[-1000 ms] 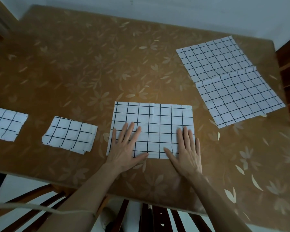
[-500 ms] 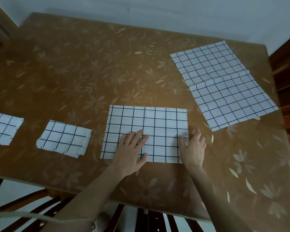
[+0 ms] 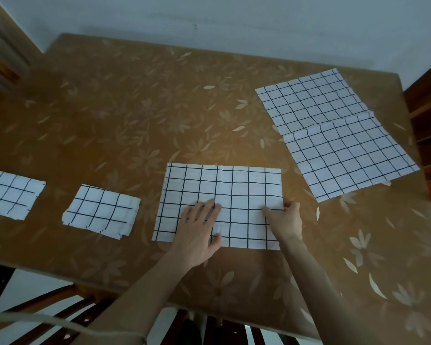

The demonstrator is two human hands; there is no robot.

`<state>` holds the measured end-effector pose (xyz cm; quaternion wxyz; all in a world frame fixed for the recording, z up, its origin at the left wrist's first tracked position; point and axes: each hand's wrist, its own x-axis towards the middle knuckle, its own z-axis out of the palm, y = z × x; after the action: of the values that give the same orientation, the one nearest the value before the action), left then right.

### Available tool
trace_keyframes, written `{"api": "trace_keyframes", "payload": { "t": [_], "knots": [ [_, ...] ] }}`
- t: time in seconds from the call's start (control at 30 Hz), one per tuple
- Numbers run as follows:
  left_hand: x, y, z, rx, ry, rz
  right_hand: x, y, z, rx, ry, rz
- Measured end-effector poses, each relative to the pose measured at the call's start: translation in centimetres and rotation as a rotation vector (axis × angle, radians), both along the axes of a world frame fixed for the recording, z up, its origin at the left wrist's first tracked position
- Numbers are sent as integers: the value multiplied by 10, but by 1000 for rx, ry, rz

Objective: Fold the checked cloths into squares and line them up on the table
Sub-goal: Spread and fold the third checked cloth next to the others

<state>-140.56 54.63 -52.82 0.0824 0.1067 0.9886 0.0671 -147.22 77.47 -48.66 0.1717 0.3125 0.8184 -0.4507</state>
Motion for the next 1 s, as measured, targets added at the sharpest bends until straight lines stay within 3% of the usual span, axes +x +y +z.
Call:
{"api": "trace_keyframes", "payload": {
  "t": [0.17,0.37,0.5,0.6,0.73,0.83,1.0],
  "knots": [
    [-3,-5,3,8,6,-25,-1,-1,15,-221,46,-133],
    [-5,-13,11,72,-24,-41,-8,-17,40,-281,157,63],
    [-11,-22,18,405,-97,97,-11,-57,48,-208,205,274],
    [-13,-32,23,694,-76,391,-12,-93,46,-168,244,398],
    [-23,-52,32,1104,-255,771,-9,-133,34,-138,213,476],
    [-26,-68,33,1192,-325,793,-6,-155,20,-92,175,508],
    [-22,-81,15,1181,-378,759,-1,-178,3,-101,145,506]
  ]
}}
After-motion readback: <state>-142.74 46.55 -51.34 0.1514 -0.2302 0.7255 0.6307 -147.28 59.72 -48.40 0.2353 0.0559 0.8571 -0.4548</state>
